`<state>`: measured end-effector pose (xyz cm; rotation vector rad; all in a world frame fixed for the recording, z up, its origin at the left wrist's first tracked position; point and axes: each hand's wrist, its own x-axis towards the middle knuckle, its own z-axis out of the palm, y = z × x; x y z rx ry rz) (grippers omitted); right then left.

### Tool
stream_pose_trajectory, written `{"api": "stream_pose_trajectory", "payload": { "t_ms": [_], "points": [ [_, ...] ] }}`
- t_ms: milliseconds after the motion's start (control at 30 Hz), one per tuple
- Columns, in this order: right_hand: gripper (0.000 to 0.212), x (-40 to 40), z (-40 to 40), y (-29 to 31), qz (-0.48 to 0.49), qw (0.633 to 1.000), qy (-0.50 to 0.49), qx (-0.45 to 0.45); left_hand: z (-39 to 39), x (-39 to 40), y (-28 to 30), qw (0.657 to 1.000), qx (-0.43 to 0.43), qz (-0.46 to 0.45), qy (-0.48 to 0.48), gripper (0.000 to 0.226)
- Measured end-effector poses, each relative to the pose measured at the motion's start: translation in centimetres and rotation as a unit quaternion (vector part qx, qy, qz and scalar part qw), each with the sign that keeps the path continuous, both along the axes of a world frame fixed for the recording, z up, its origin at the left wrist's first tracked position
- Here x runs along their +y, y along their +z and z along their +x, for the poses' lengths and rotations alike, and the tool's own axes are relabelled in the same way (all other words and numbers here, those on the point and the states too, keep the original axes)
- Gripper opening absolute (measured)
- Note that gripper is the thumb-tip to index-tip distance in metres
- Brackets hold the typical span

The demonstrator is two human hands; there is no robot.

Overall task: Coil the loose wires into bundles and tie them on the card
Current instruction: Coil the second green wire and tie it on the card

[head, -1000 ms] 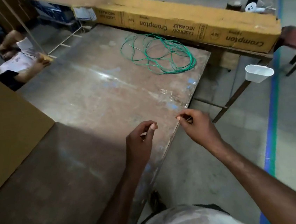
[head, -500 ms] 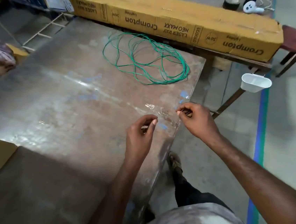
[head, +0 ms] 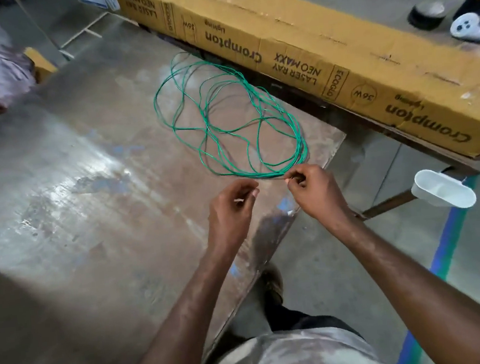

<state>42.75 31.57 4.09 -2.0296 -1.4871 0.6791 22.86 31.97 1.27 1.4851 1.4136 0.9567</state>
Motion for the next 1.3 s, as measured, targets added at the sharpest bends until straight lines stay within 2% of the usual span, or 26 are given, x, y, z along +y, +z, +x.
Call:
{"api": "stream_pose_trajectory", "payload": {
  "t_ms": [200, 367, 467, 600, 667, 800, 967, 1200, 1300],
  "points": [
    [0.015, 3.4, 2.2, -2.1, -0.027, 0.999, -0.024, 0.009, 1.5, 2.5, -1.3, 0.999, 0.022, -0.025, 0.020, 0.011],
    [0.034, 5.0, 4.4, -3.2, -0.027, 0.996, -0.080, 0.004, 2.5, 4.5, -1.7, 0.996, 0.065, -0.009, 0.062, 0.016],
    [0.051, 5.5, 5.2, -3.6, -0.044, 0.998, -0.054, -0.013, 3.2, 5.6, -1.9, 0.993, 0.104, -0.003, 0.050, 0.024],
    [0.061, 5.3, 5.6, -4.9, -0.095, 0.994, 0.041, -0.047, 4.0, 6.0, -2.7, 0.976, 0.214, -0.035, -0.012, 0.034],
    [0.059, 4.8, 5.6, -4.8, -0.111, 0.990, 0.063, -0.065, 4.3, 5.6, -3.0, 0.968, 0.244, -0.045, -0.019, 0.031],
    [0.038, 4.4, 5.6, -3.4, -0.133, 0.984, 0.083, -0.090, 4.4, 4.7, -3.3, 0.959, 0.277, -0.045, -0.044, 0.009],
    [0.036, 3.9, 5.6, -2.5, -0.189, 0.972, 0.096, -0.099, 4.0, 3.4, -3.2, 0.940, 0.319, -0.090, -0.078, 0.031],
    [0.038, 3.7, 4.9, -1.9, -0.137, 0.981, 0.066, -0.121, 3.4, 2.9, -2.3, 0.957, 0.272, -0.087, -0.044, 0.013],
    [0.035, 4.2, 4.1, -2.0, -0.100, 0.988, 0.074, -0.095, 3.2, 2.8, -1.9, 0.967, 0.246, -0.068, -0.024, 0.009]
  ]
}}
